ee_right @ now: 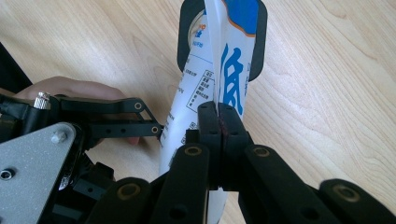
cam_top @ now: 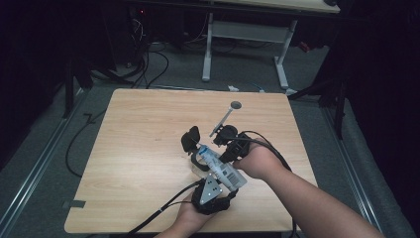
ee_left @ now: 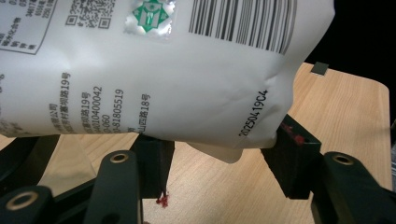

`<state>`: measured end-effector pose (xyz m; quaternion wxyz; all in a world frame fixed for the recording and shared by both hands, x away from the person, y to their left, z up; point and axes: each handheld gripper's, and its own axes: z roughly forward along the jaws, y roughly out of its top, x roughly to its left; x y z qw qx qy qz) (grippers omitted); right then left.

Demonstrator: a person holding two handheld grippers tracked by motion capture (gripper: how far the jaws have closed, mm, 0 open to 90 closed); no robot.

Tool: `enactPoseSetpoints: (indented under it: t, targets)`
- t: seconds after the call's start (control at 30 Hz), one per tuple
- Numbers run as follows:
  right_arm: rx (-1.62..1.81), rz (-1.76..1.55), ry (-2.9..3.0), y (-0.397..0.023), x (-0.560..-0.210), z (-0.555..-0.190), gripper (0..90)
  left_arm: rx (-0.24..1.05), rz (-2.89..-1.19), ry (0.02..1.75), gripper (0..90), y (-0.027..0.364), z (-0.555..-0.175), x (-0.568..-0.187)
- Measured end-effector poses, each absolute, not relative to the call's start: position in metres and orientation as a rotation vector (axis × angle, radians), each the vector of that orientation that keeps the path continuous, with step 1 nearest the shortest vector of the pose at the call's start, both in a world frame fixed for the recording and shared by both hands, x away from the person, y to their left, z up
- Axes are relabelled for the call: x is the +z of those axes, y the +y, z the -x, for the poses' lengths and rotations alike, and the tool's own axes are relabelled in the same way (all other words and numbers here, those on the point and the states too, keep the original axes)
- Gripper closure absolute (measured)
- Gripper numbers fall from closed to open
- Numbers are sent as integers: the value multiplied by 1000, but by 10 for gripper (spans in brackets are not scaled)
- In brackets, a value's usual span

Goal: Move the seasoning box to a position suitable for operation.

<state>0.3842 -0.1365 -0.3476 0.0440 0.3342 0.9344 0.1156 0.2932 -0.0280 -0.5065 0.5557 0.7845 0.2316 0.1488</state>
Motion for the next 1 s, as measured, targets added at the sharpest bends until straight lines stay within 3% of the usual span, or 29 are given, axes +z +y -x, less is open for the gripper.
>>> enactPoseSetpoints:
  t: [1.0]
  targets:
    - [356, -1019, 2846, -135, -345, -386, 900, 374, -1842, 536, 461, -31, -292, -504]
